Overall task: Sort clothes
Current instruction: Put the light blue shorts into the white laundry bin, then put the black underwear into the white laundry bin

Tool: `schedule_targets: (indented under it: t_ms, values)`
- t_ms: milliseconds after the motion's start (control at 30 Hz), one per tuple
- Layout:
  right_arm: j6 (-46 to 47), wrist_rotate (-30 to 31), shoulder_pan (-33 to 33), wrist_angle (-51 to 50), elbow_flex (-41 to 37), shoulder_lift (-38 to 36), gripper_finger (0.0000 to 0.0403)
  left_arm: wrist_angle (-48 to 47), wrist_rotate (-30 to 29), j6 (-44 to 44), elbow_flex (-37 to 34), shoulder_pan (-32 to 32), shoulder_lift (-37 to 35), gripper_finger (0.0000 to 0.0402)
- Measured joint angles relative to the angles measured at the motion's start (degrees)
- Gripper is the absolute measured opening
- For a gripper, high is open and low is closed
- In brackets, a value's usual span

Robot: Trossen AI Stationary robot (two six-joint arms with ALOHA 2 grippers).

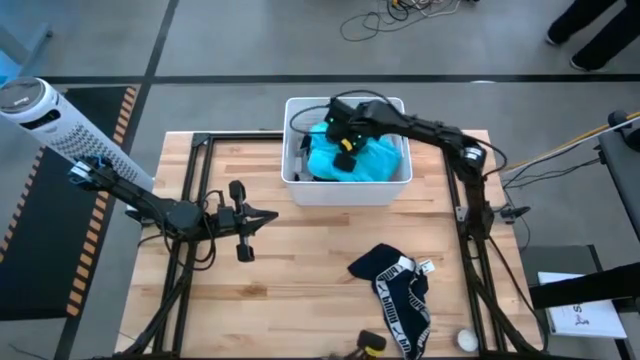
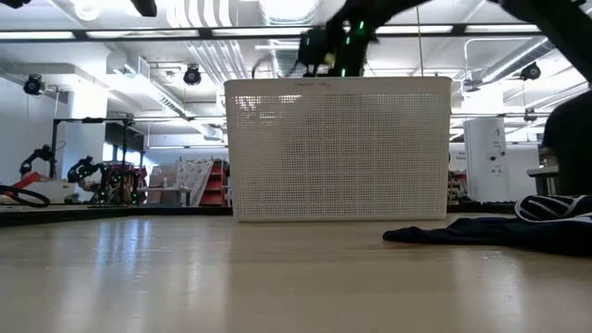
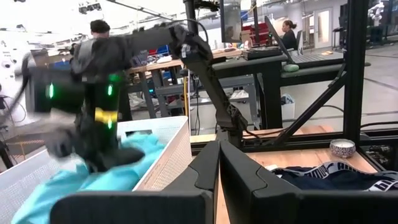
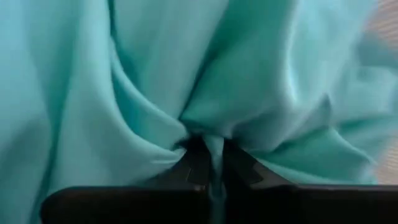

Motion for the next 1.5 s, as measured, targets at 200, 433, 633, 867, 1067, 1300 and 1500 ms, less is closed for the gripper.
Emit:
schedule_targets:
  t_ms: [200,433,633,867,1067,1300,1500]
  values:
    - [-0.92,-2.09,-0.74,1.82,-2.44,6.31,0.0,-0.42,0.03,-1.11,0.0,0.0,0.15,0.0]
    - [-1.52,-1.63,-0.34,-1.11,1.6,9.41,0.0046,-0.26,1.3,-1.39,0.0,0.0,1.0,0.0]
    - [-2.4,-0.71,0.8,-5.57,9.44,6.69,0.0136,-0.15,1.3,-2.94,-0.02,0.0,2.23,0.0]
    - [-1.61,-0.65,2.08,-9.46,19.4,2.54,0.0227,0.53,1.3,-3.09,-0.02,-0.02,3.62,0.0]
    - [1.45,-1.04,4.46,-17.15,23.48,-2.63,0.0253,0.76,1.19,-3.97,-0.04,-0.07,4.62,0.0]
    - [8.78,-1.52,12.24,-25.38,22.19,-8.29,0.0185,0.92,0.87,-4.56,-0.09,-0.07,3.53,0.0]
    - [15.87,-4.16,23.68,-25.68,14.76,-14.76,0.0138,1.03,0.82,-4.44,-0.09,-0.22,2.74,0.0]
